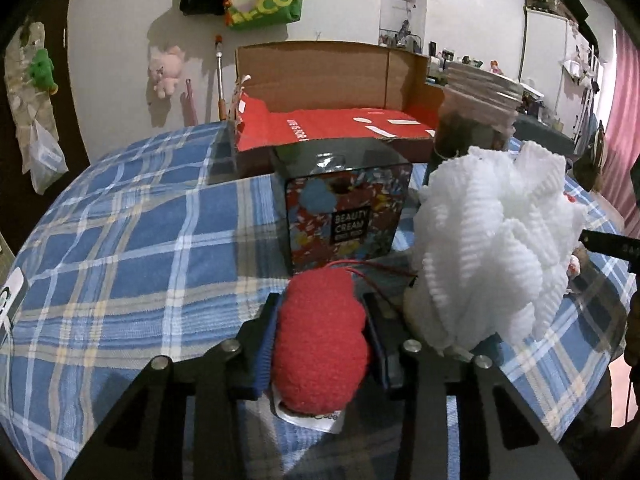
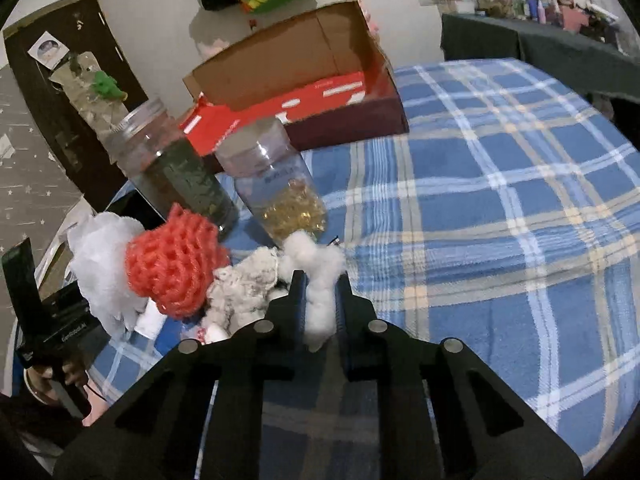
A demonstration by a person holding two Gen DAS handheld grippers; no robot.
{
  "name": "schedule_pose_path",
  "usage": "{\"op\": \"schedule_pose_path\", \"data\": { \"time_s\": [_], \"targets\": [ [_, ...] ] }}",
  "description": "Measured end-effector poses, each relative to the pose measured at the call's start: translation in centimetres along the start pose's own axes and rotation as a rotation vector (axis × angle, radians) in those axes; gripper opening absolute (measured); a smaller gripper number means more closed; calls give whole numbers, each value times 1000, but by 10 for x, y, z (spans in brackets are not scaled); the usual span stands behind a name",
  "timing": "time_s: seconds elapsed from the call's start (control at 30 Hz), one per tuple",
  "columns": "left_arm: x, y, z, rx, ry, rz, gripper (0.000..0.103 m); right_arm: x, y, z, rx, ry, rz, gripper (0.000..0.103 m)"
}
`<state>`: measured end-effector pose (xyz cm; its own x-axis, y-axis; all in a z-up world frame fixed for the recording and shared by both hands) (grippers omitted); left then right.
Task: Organize soft objects
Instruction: 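Carry the red pouch and white fluffy toy over the red-lined cardboard box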
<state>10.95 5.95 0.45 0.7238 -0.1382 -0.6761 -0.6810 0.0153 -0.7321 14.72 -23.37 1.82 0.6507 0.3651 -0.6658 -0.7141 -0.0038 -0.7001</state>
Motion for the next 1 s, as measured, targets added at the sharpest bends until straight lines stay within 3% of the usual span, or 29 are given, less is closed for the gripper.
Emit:
{"op": "schedule_pose_path", "data": {
  "time_s": [0.47,1.0],
  "targets": [
    [-8,-11,6,-5,-8,-23,40,-11,-6,-12,26,18,-28,9],
    [-9,-29,40,-35,-57,-10,40,-22,-28,-41,42,57,-50,9]
  ]
}}
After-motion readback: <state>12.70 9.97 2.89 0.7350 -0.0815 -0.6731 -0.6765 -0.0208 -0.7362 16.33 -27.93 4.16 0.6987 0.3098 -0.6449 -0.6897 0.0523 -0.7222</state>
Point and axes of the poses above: each gripper's, at about its wrist camera, not at the fingertips, and x roughly the way its jaws point, z to its left, y to its underside, the point moved 4 cm from there along x, roughly the way its jaws point, and after that the axes turned 5 degrees about -x, right-handed, at the moved point
